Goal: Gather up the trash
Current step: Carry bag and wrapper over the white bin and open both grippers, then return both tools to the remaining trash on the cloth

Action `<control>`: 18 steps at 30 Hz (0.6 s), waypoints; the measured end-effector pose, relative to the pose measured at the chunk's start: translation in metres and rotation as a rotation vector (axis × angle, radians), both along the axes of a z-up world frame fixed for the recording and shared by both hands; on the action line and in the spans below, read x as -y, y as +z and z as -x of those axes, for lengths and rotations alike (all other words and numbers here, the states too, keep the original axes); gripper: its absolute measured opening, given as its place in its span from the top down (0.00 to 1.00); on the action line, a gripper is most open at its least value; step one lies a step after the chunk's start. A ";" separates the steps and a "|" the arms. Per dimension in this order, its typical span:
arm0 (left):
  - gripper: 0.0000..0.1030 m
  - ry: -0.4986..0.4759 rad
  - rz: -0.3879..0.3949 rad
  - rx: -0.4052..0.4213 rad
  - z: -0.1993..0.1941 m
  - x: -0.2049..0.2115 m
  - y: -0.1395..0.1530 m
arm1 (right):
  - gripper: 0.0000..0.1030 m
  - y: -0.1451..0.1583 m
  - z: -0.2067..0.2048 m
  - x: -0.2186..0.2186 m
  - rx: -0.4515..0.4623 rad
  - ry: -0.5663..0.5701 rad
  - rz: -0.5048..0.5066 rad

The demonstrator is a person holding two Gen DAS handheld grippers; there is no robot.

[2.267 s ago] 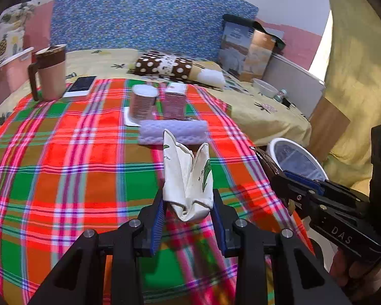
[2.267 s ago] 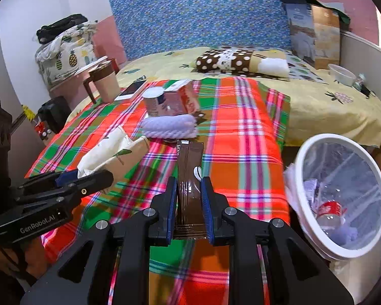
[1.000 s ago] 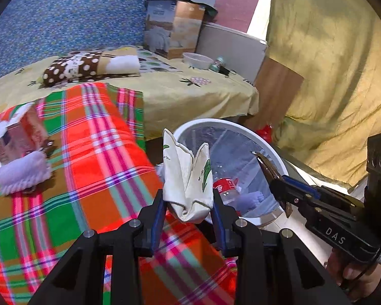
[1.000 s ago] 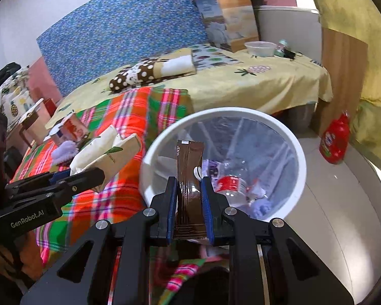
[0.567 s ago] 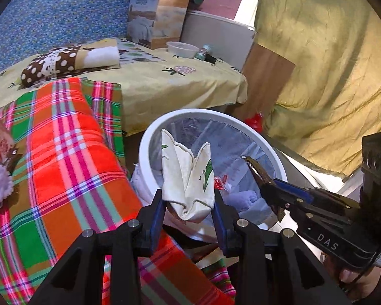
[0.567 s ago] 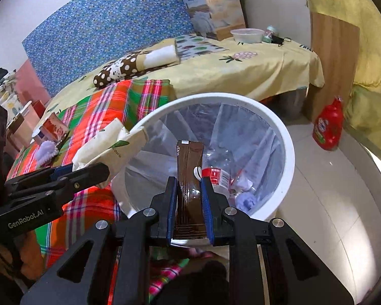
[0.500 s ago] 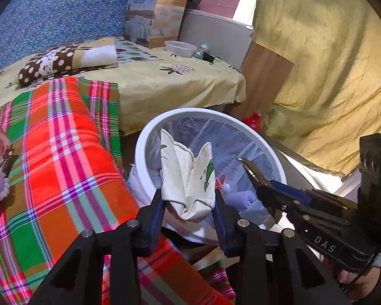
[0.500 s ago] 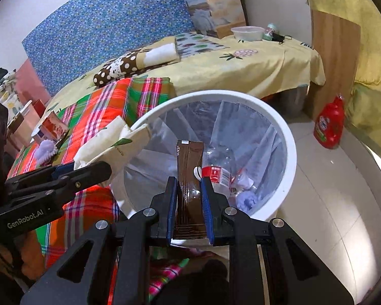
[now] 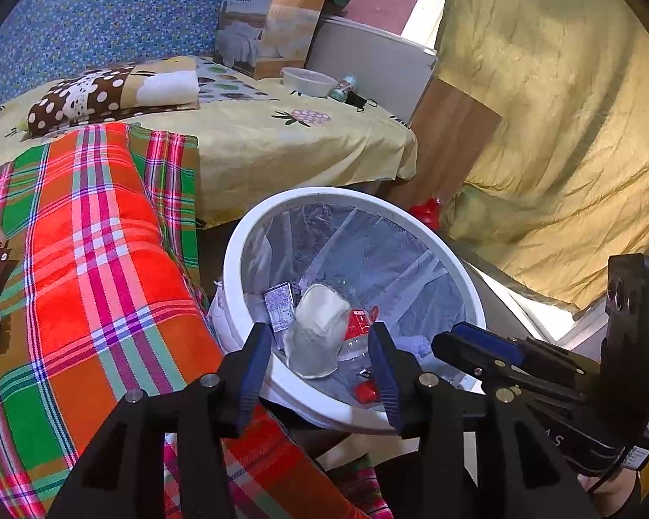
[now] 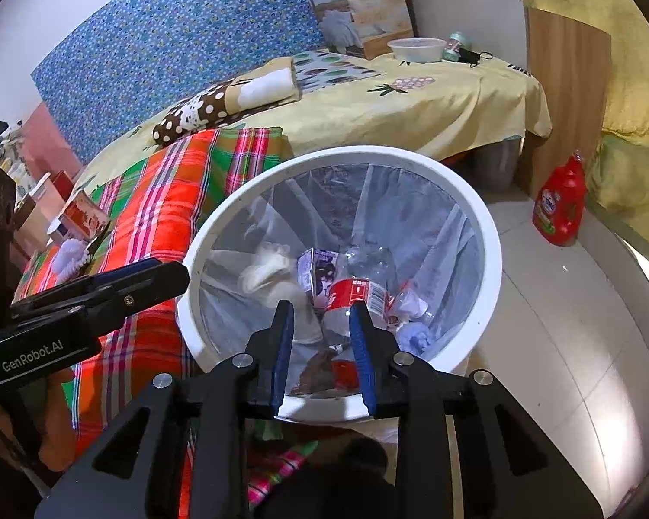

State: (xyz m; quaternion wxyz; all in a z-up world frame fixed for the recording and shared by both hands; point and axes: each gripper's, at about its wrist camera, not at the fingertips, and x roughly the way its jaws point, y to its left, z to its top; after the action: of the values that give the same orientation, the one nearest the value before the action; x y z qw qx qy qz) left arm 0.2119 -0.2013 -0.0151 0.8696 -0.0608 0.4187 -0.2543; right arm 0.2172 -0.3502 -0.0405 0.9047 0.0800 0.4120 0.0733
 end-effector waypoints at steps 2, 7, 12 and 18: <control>0.55 0.000 0.005 0.003 0.002 -0.002 0.002 | 0.72 0.002 0.000 -0.001 0.006 -0.001 0.000; 0.55 0.011 0.014 0.004 0.009 -0.011 0.006 | 0.72 0.007 0.004 -0.004 0.028 0.001 -0.006; 0.55 0.041 0.012 0.015 0.021 -0.024 0.010 | 0.72 0.015 0.008 -0.012 0.054 0.020 -0.014; 0.55 0.082 0.017 0.032 0.038 -0.046 0.016 | 0.72 0.022 0.015 -0.031 0.085 0.072 -0.015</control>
State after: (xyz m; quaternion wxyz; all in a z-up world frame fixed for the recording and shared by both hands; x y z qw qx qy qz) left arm 0.1743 -0.1549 0.0005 0.8854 -0.0813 0.3996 -0.2231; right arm 0.2017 -0.3195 -0.0182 0.9174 0.0688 0.3755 0.1125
